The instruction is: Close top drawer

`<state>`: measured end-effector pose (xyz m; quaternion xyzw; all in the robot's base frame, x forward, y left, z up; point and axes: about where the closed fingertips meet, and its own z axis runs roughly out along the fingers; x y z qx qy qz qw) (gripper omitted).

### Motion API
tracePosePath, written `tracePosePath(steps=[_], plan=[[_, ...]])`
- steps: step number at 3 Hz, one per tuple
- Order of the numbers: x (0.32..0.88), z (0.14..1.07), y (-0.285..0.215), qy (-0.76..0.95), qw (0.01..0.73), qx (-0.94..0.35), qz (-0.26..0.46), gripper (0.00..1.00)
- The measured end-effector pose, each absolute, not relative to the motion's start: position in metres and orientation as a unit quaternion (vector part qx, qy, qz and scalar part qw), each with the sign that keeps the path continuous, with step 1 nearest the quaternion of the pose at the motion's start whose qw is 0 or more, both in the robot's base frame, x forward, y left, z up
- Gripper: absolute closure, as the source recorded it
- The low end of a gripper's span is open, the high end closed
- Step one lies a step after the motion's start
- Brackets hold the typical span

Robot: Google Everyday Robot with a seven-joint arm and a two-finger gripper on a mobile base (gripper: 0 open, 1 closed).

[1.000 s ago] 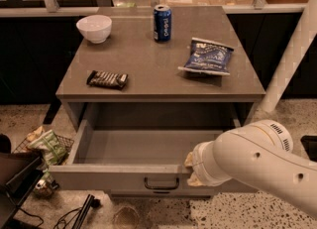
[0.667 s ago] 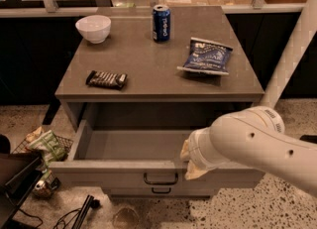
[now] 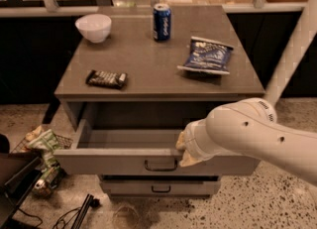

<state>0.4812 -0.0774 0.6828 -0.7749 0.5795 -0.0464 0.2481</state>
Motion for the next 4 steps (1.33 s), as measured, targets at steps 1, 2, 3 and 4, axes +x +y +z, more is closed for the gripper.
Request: tracePosePath(steps=[1,2,3,4], plan=[[0.481,0.683,-0.077,0.58,0.248,-0.775,-0.046,1.0],[0.508,0.684,-0.071,0.572,0.267,-0.774,-0.049,1.0],[0.521,0.682,-0.068,0.574,0.281,-0.768,-0.048,1.0],[0.521,0.682,-0.068,0.574,0.281,-0.768,-0.048,1.0]])
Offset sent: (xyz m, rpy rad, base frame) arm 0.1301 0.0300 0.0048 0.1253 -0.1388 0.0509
